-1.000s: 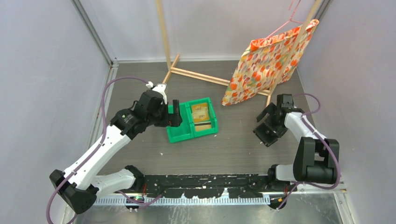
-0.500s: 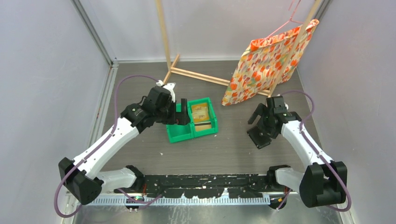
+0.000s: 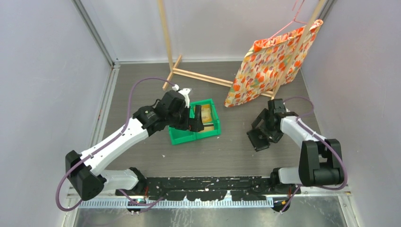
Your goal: Take the credit cards out of the card holder
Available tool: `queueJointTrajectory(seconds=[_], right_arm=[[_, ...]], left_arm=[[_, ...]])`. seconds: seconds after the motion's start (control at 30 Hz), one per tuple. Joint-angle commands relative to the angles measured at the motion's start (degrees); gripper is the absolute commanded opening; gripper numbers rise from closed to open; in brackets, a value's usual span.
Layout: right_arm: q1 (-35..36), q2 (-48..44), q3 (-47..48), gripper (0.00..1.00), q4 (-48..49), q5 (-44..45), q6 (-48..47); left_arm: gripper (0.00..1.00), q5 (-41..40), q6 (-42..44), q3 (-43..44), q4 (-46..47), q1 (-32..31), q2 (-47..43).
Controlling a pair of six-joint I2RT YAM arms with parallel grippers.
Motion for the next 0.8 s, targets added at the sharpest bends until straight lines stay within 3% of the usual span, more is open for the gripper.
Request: queueJointTrajectory(seconds=[0.0,0.17,0.27,0.37,0.47,0.77], right_arm=[[5.92,-7.07,-3.85,1.0,-0.29,-9.23,7.92],[17.3,-13.55,-5.27,1.0,-1.78,-9.28,15.18],[18.82,-14.64,-2.55,1.0,-8.57,-0.4,11.49],[18.8,-15.05,-1.96,0.85,-10.04,6.7,5.41],[18.97,-12.02,-2.46,0.73,-8.26,0.37,2.53],[19.25,-10.44,-10.6,0.61,1.14,-10.59,6.65]], left_arm=[[0.98,0.35,-0.62,3.26,2.92,-0.1,1.98],[0.98,2.02,-2.51,4.24,7.06,-1.62,6.32],[0.98,3.28,-3.48,3.89,8.91,-1.69,8.03],[0.97,3.96,-3.85,3.31,9.52,-1.7,9.04],[0.97,4.66,-4.49,2.86,10.33,-1.7,9.17],[0.98,4.45,-6.52,0.48,11.79,-1.7,8.16]])
